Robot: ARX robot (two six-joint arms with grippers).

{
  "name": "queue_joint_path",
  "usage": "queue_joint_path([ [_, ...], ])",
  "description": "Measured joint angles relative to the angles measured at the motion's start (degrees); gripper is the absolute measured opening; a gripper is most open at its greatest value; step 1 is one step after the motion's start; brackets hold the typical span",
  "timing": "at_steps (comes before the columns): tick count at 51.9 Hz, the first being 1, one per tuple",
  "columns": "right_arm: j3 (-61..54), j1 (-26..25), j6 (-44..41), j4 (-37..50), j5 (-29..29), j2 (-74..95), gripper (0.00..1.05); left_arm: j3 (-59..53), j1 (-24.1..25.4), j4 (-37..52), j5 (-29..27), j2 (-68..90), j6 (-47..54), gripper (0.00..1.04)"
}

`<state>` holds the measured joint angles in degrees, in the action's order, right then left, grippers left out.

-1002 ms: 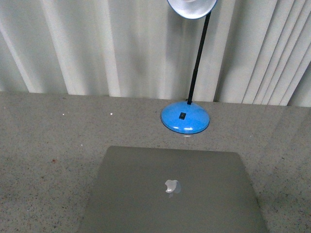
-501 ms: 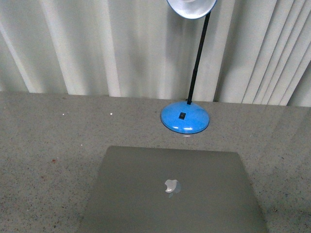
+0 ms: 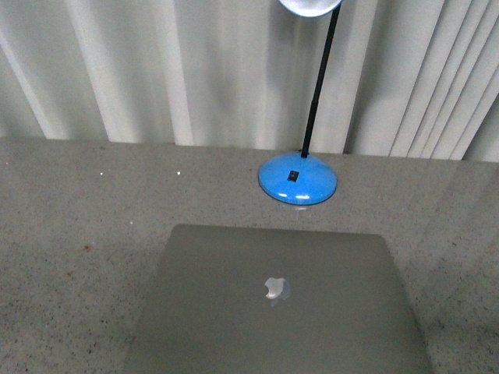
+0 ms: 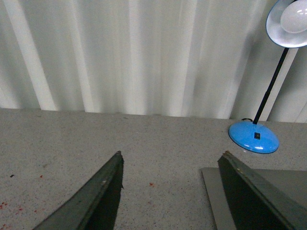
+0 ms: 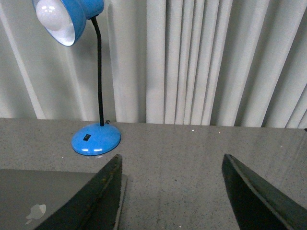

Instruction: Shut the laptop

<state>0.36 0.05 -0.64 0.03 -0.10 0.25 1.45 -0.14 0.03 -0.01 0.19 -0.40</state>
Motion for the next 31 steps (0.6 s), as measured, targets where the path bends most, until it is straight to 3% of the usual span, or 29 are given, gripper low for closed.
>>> queue_joint_path([
  [11,0.00,0.00,0.02,0.00,0.00,0.00,0.98,0.00,0.00,0.00,0.00,0.00,0.11,0.99],
  [31,0.00,0.00,0.04,0.00,0.00,0.00,0.97,0.00,0.00,0.00,0.00,0.00,0.13,0.98],
])
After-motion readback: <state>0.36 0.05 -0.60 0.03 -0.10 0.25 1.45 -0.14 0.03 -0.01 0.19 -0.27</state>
